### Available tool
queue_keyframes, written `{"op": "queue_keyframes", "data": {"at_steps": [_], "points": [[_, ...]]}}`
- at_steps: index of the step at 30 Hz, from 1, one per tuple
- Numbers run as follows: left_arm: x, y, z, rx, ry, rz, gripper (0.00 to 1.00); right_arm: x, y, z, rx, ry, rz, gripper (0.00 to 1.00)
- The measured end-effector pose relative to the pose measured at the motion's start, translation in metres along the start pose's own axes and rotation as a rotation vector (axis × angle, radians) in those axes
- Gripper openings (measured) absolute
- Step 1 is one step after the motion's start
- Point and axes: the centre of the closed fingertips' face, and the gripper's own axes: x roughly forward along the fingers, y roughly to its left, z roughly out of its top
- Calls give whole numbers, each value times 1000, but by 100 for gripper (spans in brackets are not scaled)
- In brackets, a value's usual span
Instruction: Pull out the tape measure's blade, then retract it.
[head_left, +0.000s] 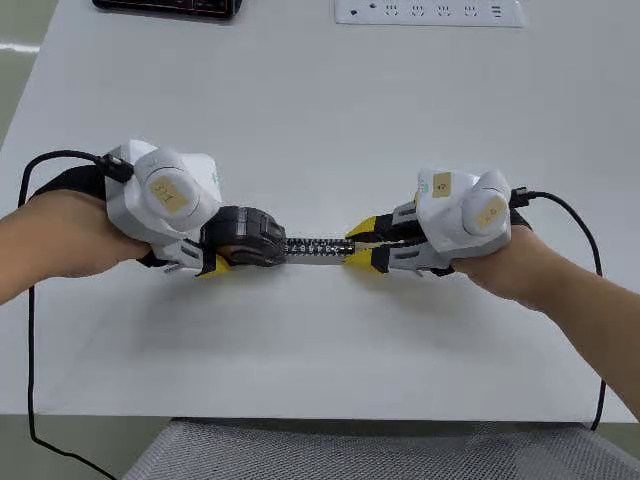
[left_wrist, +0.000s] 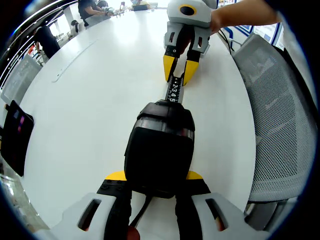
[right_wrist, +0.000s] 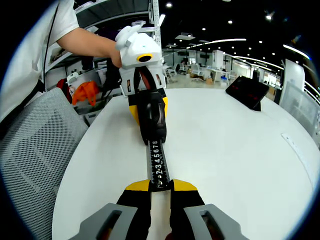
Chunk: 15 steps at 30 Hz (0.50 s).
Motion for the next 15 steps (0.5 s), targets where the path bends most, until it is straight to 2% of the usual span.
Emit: {"op": "queue_keyframes", "data": {"at_steps": [15], "points": [[1,0,0,2,0,-1,29,-15,-5,-13,12,16,-21,10]]}}
